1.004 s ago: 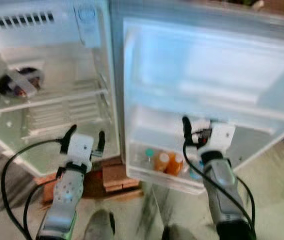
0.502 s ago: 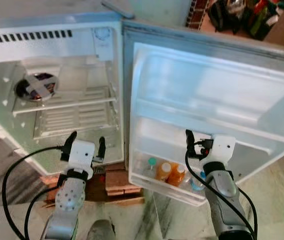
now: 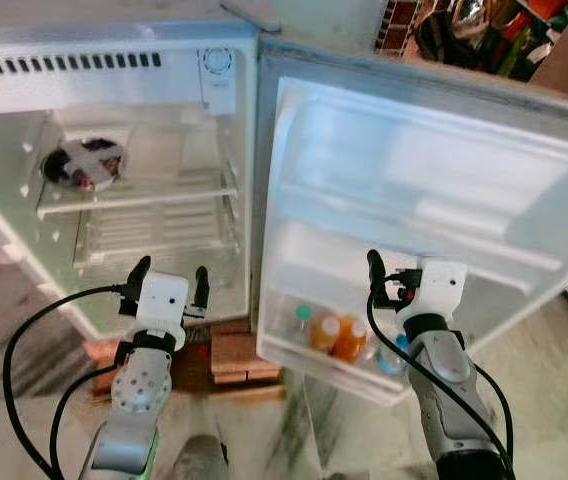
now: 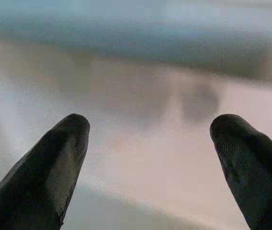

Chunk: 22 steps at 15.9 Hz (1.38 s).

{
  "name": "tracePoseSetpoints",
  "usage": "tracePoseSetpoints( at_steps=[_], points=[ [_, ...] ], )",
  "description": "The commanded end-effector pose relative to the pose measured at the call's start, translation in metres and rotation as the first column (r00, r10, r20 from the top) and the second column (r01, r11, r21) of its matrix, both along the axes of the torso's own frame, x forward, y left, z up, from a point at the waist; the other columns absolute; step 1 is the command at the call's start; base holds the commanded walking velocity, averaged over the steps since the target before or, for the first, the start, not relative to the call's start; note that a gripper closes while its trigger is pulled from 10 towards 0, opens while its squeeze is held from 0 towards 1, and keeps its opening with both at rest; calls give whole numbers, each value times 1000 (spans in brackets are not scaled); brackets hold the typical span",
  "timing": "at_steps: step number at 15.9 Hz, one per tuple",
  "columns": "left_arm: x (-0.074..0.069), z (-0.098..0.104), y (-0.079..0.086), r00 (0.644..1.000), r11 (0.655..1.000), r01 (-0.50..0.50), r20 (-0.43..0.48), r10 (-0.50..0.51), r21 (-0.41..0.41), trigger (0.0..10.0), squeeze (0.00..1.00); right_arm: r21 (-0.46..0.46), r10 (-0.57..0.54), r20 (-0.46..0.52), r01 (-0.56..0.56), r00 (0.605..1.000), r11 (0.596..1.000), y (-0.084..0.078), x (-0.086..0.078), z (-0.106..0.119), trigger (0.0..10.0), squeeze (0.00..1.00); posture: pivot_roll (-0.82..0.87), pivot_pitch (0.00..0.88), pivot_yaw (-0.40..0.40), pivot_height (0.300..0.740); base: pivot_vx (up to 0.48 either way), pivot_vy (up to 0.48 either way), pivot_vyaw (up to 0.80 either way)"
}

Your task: Restocking fridge

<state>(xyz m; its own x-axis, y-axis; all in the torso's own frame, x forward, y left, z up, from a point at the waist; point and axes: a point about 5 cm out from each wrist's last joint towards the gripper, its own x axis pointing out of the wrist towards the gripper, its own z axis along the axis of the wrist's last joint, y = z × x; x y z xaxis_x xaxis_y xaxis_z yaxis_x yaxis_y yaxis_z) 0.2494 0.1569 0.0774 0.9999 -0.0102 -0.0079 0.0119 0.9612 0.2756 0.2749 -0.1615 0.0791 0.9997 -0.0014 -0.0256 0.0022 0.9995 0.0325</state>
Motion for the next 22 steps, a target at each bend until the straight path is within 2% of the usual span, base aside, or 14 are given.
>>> tracePoseSetpoints(
  at_steps=[1,5,8,15,18,22],
  points=[
    [-2,-4,1,1000,1000,3,-17,-3,12,10000,0,-6,7,-23,-7,1000,1000,-1,-2,-4,10000,0,121,51,-63,740,-259,0,0],
    [-4,-4,-3,1000,1000,12,-23,-12,11,10000,0,57,106,-52,-103,993,993,6,-9,-9,10000,0,118,58,-65,740,-262,0,0],
    [-3,-6,-2,1000,1000,14,-27,-13,17,10000,0,43,63,-41,-62,997,997,0,-13,-9,10000,0,119,57,-65,740,-256,0,0],
    [0,-5,-1,999,999,25,-31,-24,36,10000,0,57,38,-30,-36,999,998,-1,-6,-5,10000,0,126,41,-54,740,-251,0,0],
    [1,-11,3,999,999,19,-48,-16,47,10000,0,86,95,-60,-90,994,992,10,-5,-10,10000,0,126,40,-48,740,-244,0,0],
    [4,-6,2,1000,999,13,-20,-12,41,10000,0,103,106,-64,-99,992,990,8,0,-9,10000,0,127,40,-45,740,-60,0,0]
  ],
)
